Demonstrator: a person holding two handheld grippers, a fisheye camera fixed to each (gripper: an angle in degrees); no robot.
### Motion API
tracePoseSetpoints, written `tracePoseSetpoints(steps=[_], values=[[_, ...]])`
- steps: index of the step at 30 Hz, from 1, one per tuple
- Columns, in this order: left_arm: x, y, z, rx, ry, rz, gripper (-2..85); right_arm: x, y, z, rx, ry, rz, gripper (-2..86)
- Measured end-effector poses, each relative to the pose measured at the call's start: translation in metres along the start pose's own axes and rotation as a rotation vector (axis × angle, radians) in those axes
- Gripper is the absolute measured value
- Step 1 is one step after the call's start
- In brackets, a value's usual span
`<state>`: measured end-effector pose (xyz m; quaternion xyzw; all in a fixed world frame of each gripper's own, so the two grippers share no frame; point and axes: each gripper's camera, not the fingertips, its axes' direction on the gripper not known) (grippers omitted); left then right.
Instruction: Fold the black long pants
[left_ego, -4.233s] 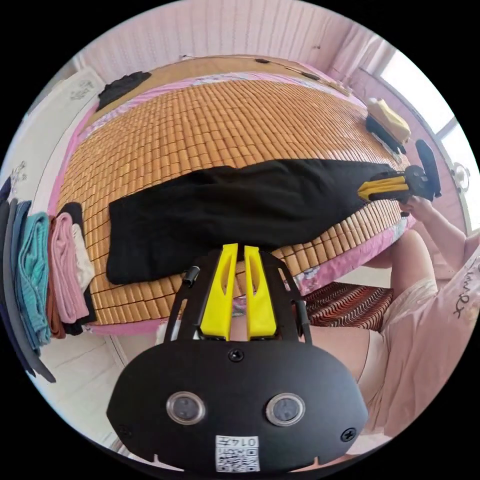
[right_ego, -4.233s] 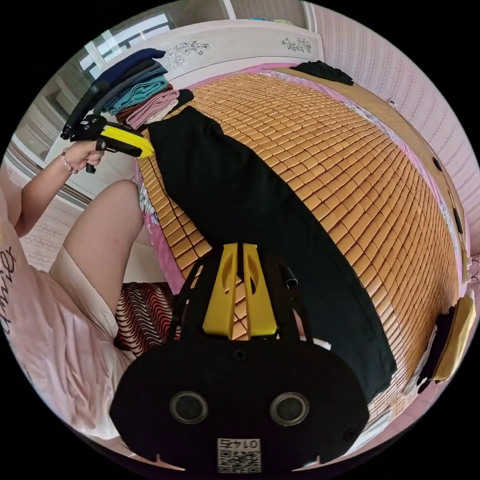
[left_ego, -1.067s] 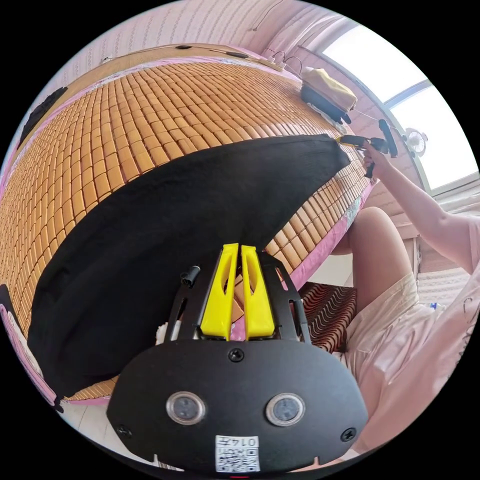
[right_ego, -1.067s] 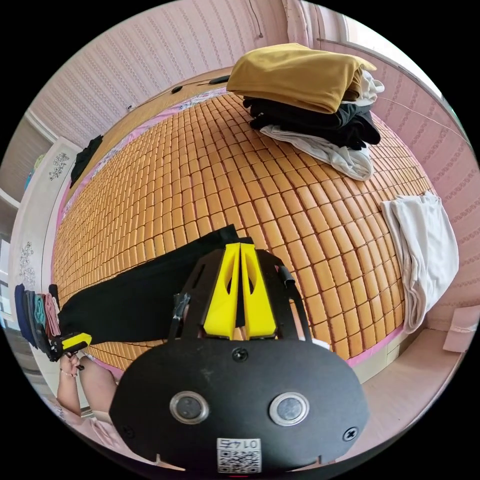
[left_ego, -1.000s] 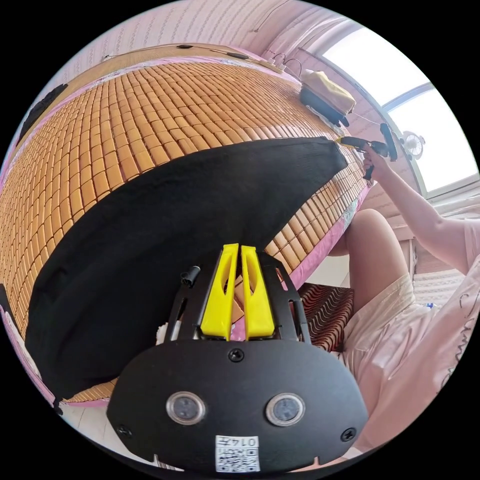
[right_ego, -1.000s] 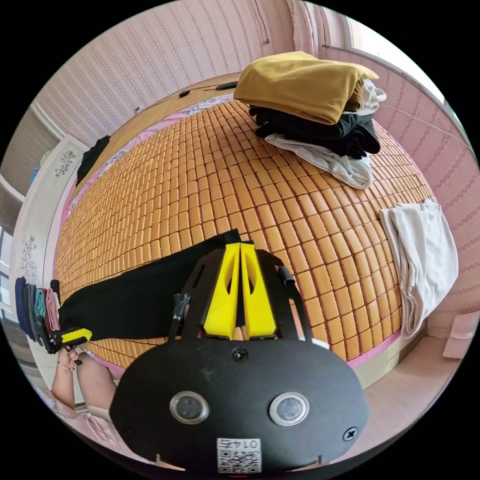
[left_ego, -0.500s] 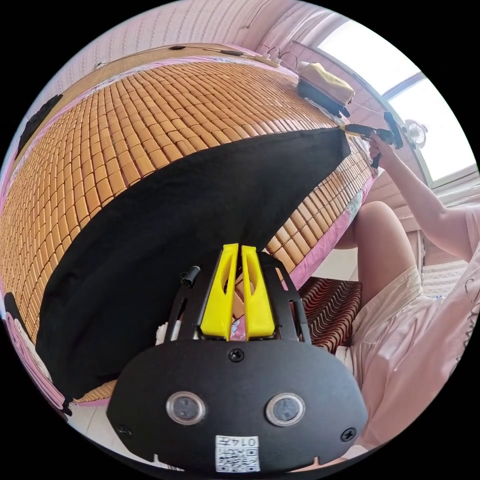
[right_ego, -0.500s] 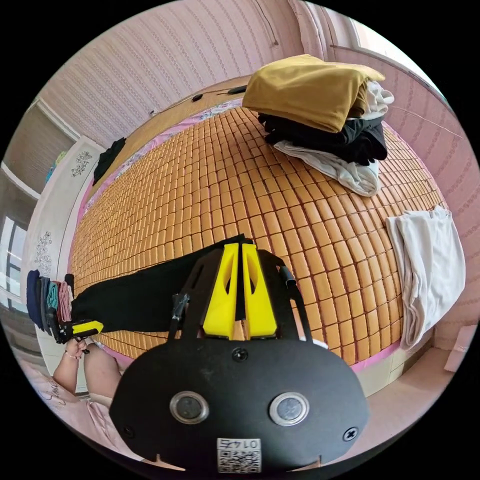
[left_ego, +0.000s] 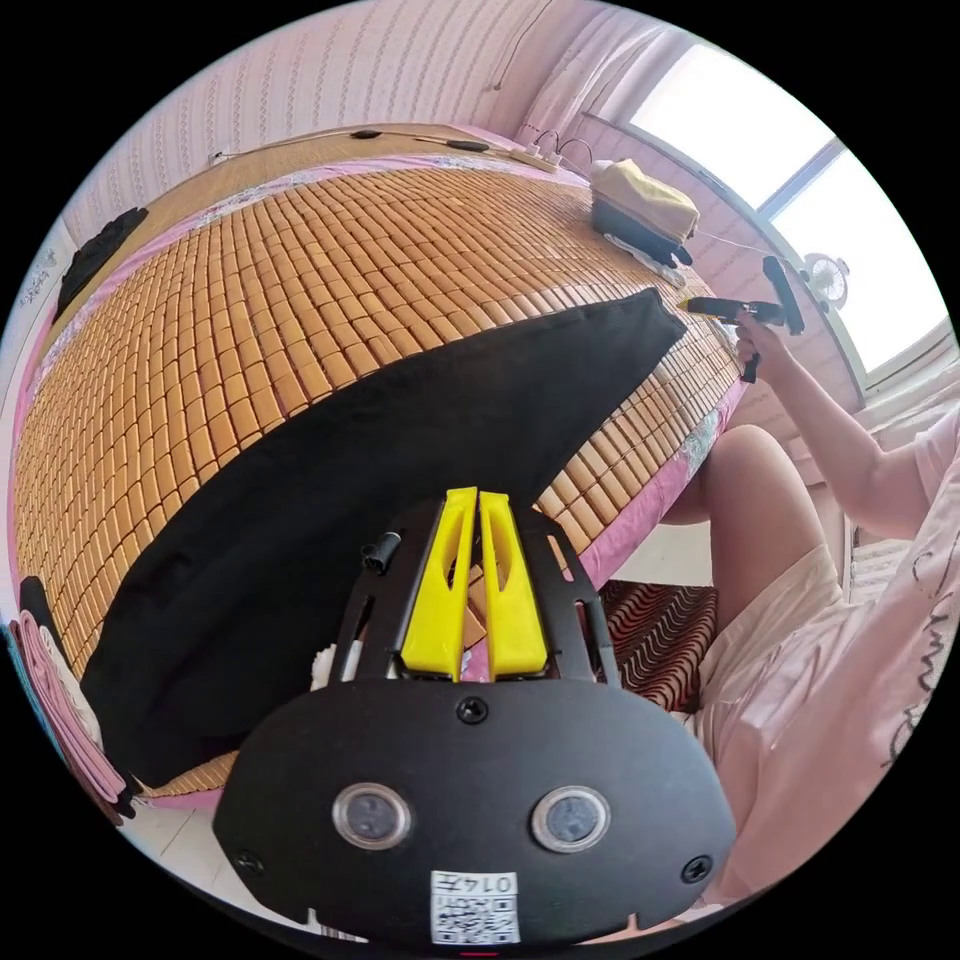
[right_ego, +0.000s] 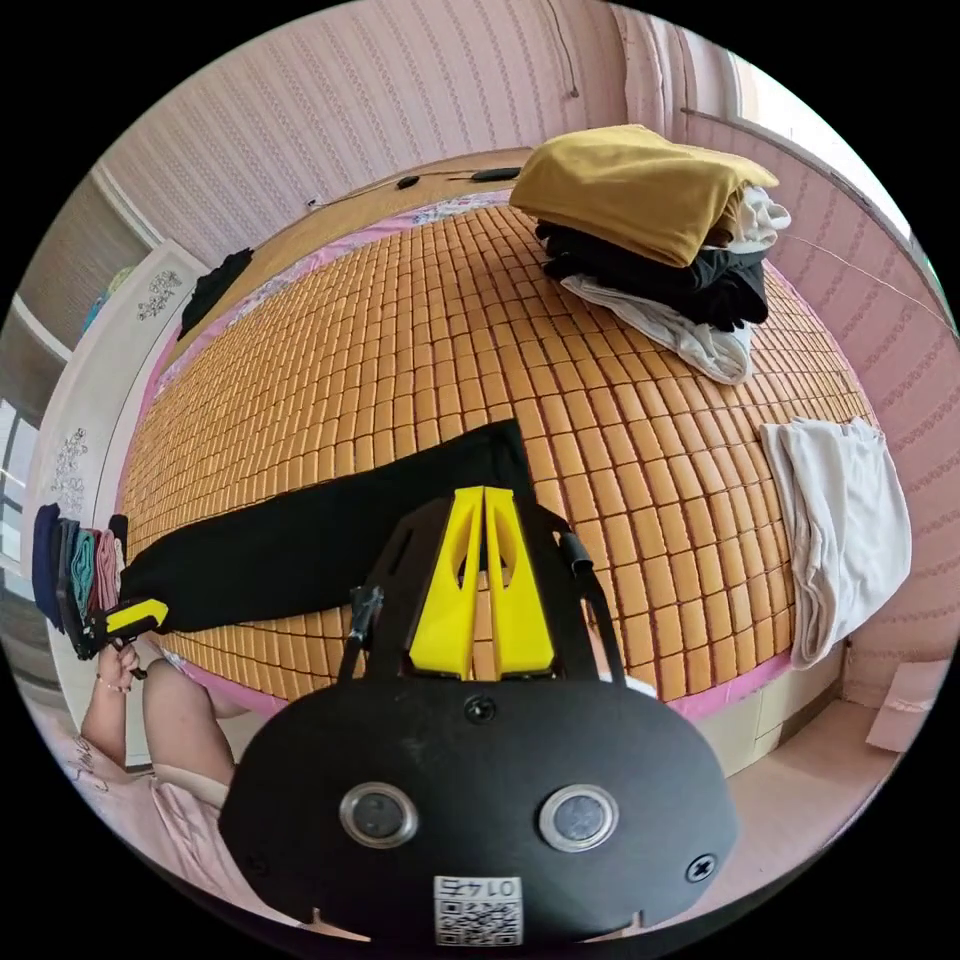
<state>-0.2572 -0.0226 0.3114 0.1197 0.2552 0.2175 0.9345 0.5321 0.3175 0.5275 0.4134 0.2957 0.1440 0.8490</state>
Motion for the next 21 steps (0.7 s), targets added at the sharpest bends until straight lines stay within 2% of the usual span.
tracePoseSetpoints(steps=[2,4,6,8,10,12,15,21], values=[[0.006,0.000,0.008,-0.013,-0.041,0.011,-1.0,-0.007,-0.001,0.028,-0.100,0.071,-0.038,-0.4],[0.010,0.002,0.027,-0.089,-0.084,0.012,-1.0,-0.007,-0.003,0.033,-0.051,0.079,-0.054,-0.7],[0.014,0.005,0.028,-0.062,-0.089,0.005,-1.0,-0.007,-0.018,0.032,-0.090,0.077,-0.047,-0.9],[0.017,0.007,0.025,-0.062,-0.087,-0.007,-1.0,-0.030,-0.028,0.021,-0.053,0.177,-0.129,-0.9],[0.028,0.010,0.014,-0.006,-0.067,0.010,-1.0,-0.075,-0.038,0.010,-0.003,0.173,-0.276,-0.9],[0.039,0.010,0.009,0.028,-0.058,0.023,-1.0,-0.160,-0.045,0.014,-0.004,-0.011,-0.527,-0.9],[0.054,0.008,0.016,0.059,-0.050,0.032,-1.0,-0.270,-0.044,0.047,-0.084,-0.146,-0.816,-1.0],[0.060,0.007,0.041,0.023,-0.086,-0.002,-1.0,-0.381,-0.066,0.112,-0.234,-0.136,-1.002,-1.0]])
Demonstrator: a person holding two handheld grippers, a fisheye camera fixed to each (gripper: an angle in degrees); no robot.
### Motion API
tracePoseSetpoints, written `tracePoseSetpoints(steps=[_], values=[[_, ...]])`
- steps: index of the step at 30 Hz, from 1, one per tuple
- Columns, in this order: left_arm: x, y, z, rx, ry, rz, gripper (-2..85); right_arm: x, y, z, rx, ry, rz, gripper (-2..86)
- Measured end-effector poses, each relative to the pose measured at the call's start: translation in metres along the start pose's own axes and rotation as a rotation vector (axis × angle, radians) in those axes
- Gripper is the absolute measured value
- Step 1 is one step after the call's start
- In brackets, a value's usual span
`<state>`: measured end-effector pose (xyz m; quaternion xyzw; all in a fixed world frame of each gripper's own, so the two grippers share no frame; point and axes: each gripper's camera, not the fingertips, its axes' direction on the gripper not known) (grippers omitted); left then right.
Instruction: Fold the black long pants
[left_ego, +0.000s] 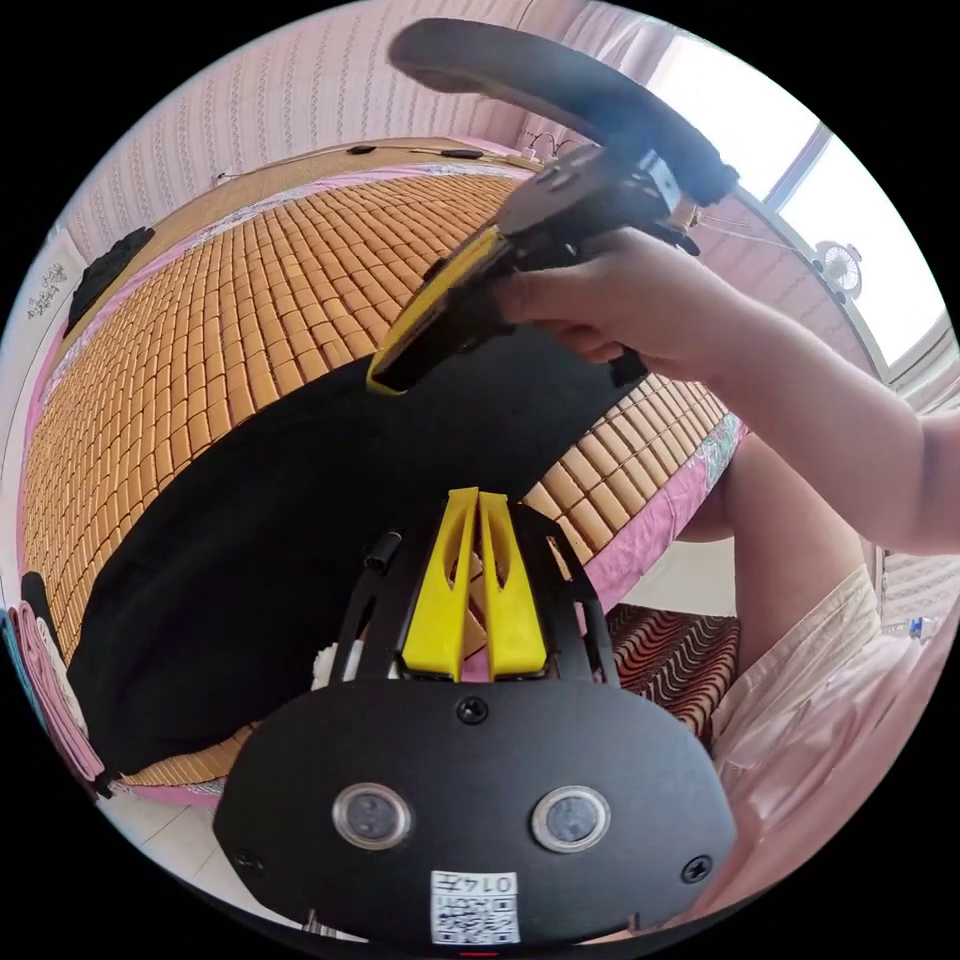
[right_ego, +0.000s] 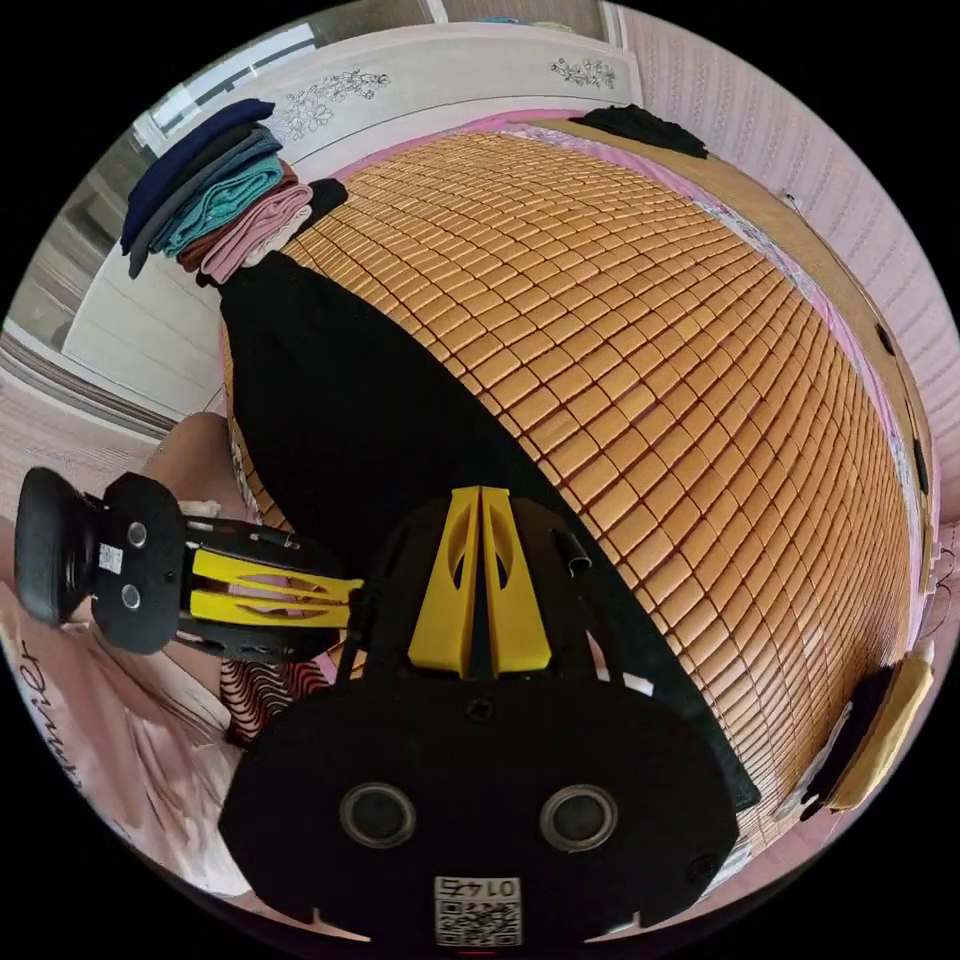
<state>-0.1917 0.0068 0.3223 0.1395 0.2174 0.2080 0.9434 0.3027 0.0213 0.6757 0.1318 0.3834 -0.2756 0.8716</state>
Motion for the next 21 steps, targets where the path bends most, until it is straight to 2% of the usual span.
tracePoseSetpoints(steps=[5,7,8,11,13,15,17,19,21], values=[[0.009,0.007,0.003,0.012,-0.029,0.036,-1.0,0.001,-0.027,0.013,-0.130,0.024,-0.056,-0.9],[0.013,0.008,-0.001,0.007,-0.024,0.054,-1.0,0.002,-0.033,0.007,-0.074,0.060,-0.048,-0.9],[0.013,0.009,-0.001,0.008,-0.023,0.056,-1.0,0.003,-0.038,0.019,-0.142,0.044,-0.049,-0.9],[0.013,0.014,0.004,0.012,0.000,0.042,-1.0,0.007,-0.032,0.021,-0.121,0.016,-0.018,-0.9],[0.007,0.015,0.001,0.019,0.036,0.006,-1.0,0.013,-0.010,0.008,-0.007,0.003,0.055,-0.8],[0.003,0.019,-0.007,0.040,0.053,-0.013,-0.9,0.029,0.049,-0.023,0.193,0.051,0.264,-0.4],[-0.002,0.024,-0.013,0.039,0.045,-0.034,-0.9,0.046,0.114,-0.044,0.305,0.088,0.466,0.6],[-0.010,0.032,-0.023,0.032,0.010,-0.063,-0.9,0.065,0.186,-0.057,0.352,0.186,0.688,3.1],[-0.017,0.039,-0.031,0.033,-0.032,-0.089,-0.9,0.087,0.278,-0.065,0.323,0.369,1.007,7.1]])
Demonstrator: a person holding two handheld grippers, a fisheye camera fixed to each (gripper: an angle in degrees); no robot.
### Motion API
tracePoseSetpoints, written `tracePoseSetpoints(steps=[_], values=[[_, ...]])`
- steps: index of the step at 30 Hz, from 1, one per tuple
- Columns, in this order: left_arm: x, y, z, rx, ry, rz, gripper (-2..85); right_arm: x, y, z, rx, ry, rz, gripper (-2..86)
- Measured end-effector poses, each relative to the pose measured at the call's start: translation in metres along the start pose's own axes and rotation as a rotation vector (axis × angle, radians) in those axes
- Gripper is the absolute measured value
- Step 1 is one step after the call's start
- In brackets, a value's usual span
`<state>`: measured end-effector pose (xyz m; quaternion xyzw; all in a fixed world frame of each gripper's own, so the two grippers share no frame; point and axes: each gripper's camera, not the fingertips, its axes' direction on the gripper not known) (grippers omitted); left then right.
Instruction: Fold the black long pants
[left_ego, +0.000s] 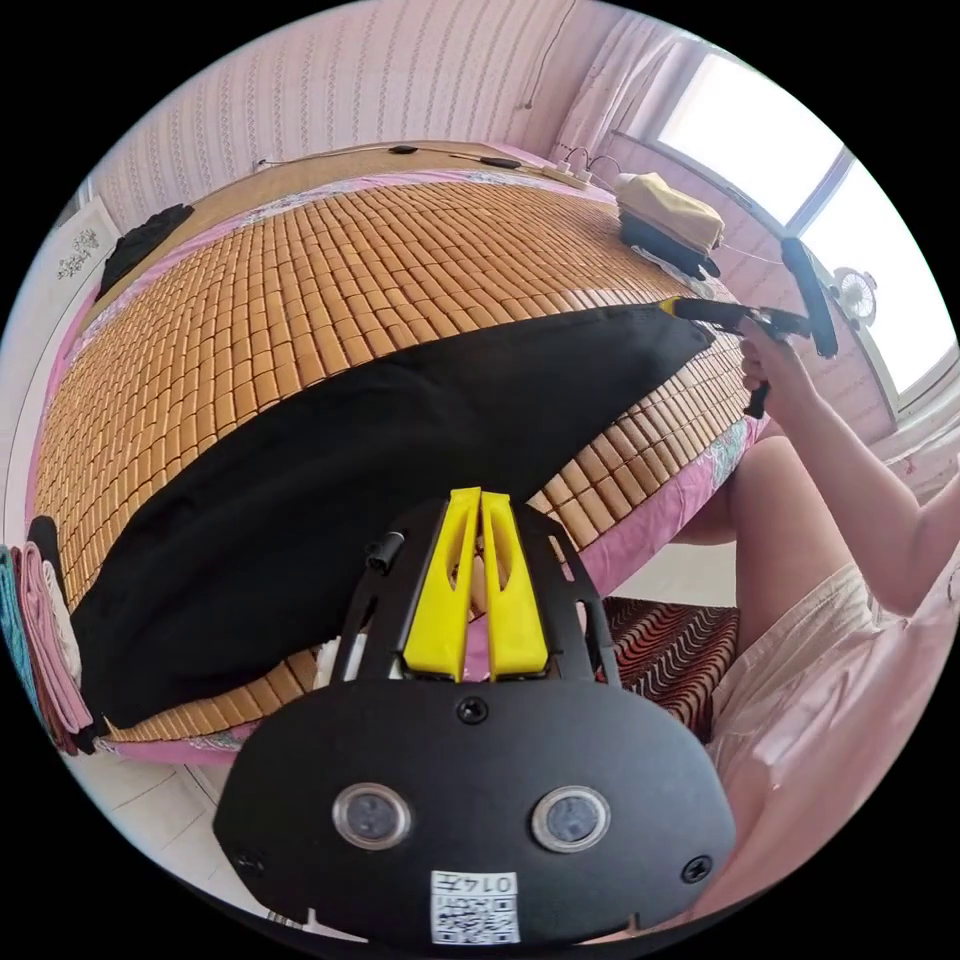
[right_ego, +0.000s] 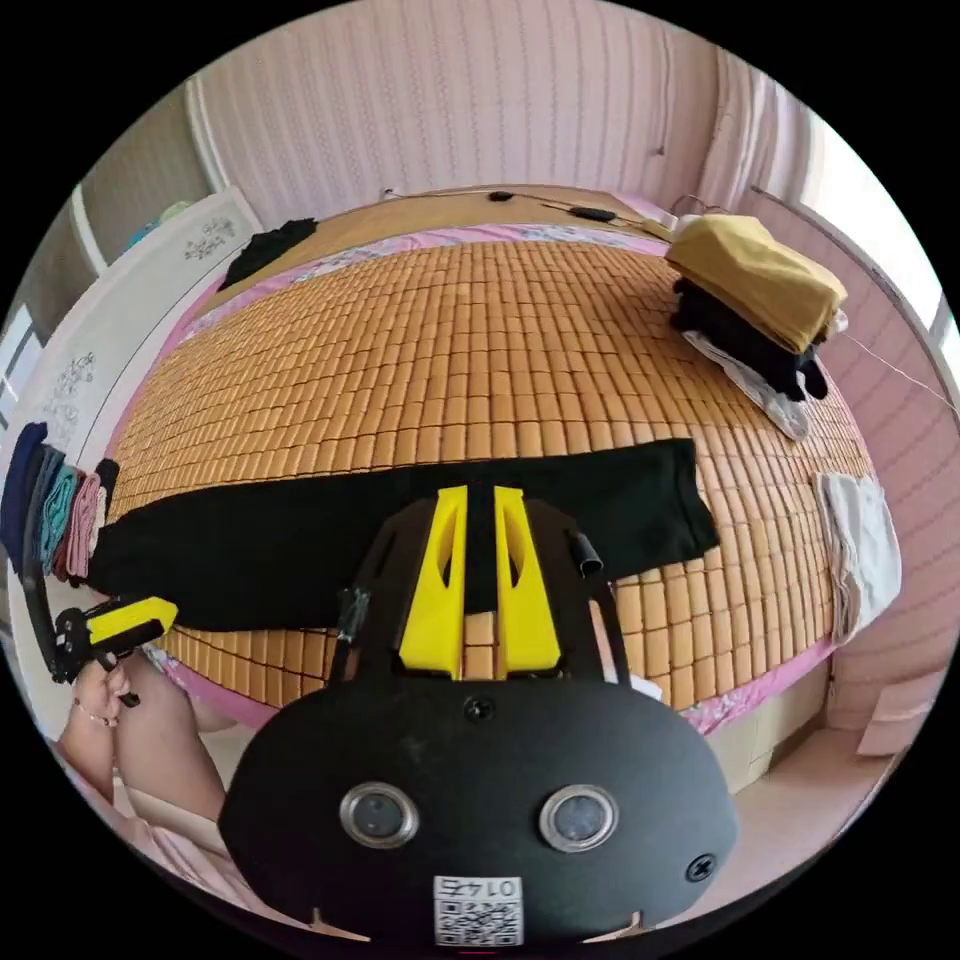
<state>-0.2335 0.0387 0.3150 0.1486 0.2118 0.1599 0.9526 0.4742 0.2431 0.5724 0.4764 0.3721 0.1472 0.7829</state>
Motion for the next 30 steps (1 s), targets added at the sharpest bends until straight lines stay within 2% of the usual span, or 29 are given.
tracePoseSetpoints(steps=[2,6,11,16,19,23,28,30], values=[[-0.009,0.006,-0.007,-0.007,-0.048,-0.028,-0.9,0.054,0.016,0.002,-0.028,0.092,0.165,10.6],[-0.029,0.016,-0.011,-0.044,-0.123,-0.115,-0.9,0.108,0.037,0.019,-0.078,0.029,0.319,12.8],[-0.039,0.018,0.008,-0.133,-0.136,-0.137,-1.0,0.102,0.054,0.018,-0.059,0.064,0.285,10.8],[-0.045,0.021,0.009,-0.119,-0.137,-0.140,-1.0,0.077,0.065,0.015,-0.048,0.127,0.125,4.1],[-0.049,0.023,0.009,-0.118,-0.141,-0.130,-1.0,0.084,0.071,0.009,-0.032,0.078,0.155,2.6],[-0.049,0.021,0.011,-0.114,-0.117,-0.096,-1.0,0.122,0.076,-0.032,0.095,-0.085,0.255,1.6],[-0.018,-0.002,0.034,-0.045,0.122,-0.020,-1.0,0.156,0.060,-0.122,0.307,-0.070,0.234,1.6],[-0.001,-0.014,0.047,-0.024,0.204,0.003,-1.0,0.158,0.049,-0.179,0.448,-0.123,0.191,1.8]])
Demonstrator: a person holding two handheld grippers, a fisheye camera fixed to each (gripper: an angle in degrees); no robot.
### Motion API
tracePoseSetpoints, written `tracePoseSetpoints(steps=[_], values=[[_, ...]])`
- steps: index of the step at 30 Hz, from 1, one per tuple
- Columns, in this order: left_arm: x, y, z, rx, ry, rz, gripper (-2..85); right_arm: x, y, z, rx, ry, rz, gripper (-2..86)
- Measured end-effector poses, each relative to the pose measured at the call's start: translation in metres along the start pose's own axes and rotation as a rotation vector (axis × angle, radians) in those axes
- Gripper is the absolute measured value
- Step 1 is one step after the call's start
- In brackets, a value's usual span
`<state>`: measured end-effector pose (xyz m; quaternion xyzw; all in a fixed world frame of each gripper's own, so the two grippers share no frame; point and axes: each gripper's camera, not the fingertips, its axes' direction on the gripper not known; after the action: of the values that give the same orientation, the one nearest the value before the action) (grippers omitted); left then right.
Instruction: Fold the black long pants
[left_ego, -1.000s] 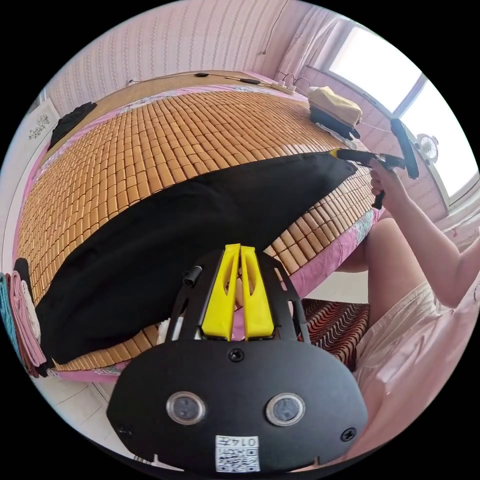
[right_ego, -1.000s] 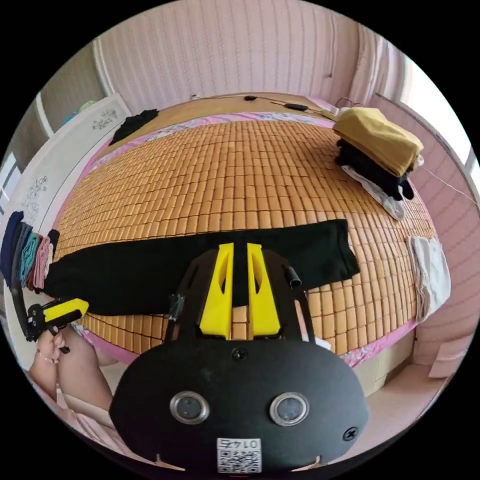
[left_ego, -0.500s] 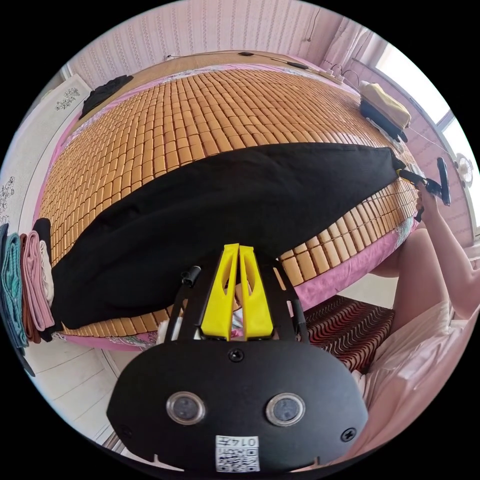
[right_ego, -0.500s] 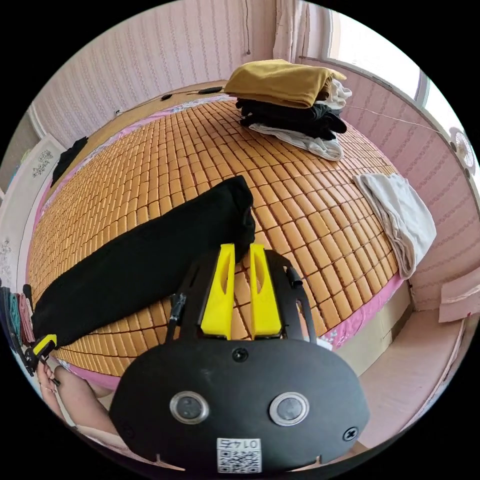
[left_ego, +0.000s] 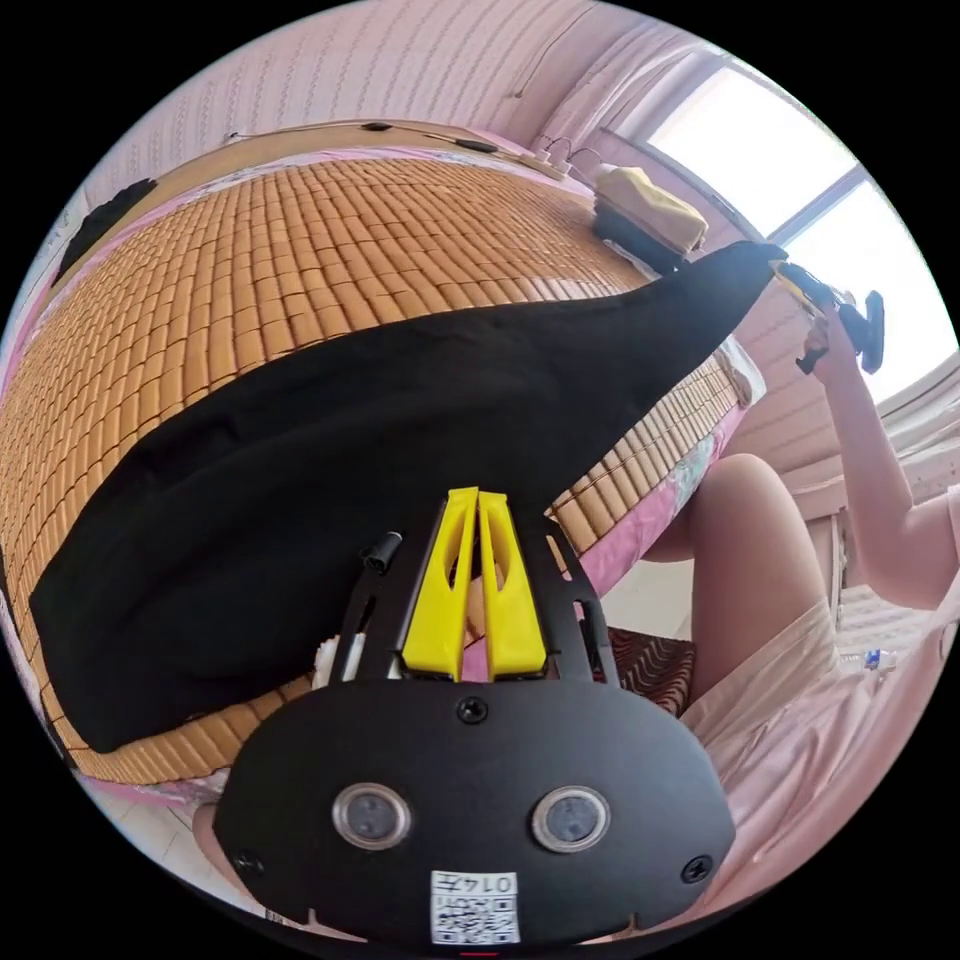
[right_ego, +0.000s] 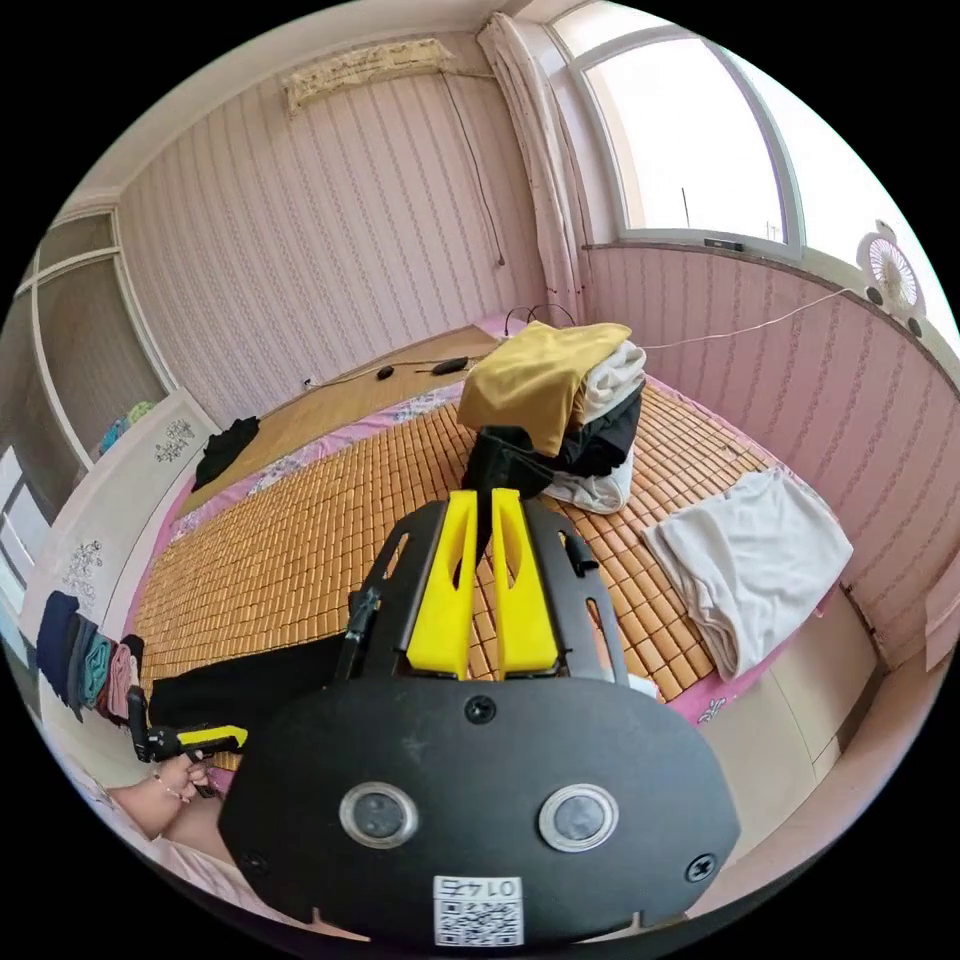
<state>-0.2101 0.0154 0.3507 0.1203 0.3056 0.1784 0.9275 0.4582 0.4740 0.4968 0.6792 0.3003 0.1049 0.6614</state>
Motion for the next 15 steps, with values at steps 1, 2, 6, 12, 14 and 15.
tracePoseSetpoints(steps=[1,2,6,12,14,15], values=[[0.009,-0.008,0.008,0.020,0.067,0.019,-1.0,-0.007,-0.007,-0.011,0.032,-0.027,-0.020,1.8],[0.013,-0.011,0.010,0.035,0.099,0.030,-1.0,-0.025,-0.020,-0.030,0.081,-0.092,-0.073,1.9],[0.024,-0.014,-0.011,0.135,0.214,0.051,-1.0,-0.134,-0.031,-0.042,0.052,-0.406,-0.323,2.4],[-0.024,0.045,-0.073,0.165,0.121,-0.071,-1.0,-0.332,0.094,0.048,-0.451,-0.850,-0.594,4.6],[-0.044,0.066,-0.082,0.129,0.047,-0.153,-1.0,-0.367,0.143,0.076,-0.589,-0.742,-0.711,5.1],[-0.058,0.079,-0.086,0.107,0.014,-0.215,-1.0,-0.377,0.163,0.085,-0.616,-0.659,-0.779,5.2]])
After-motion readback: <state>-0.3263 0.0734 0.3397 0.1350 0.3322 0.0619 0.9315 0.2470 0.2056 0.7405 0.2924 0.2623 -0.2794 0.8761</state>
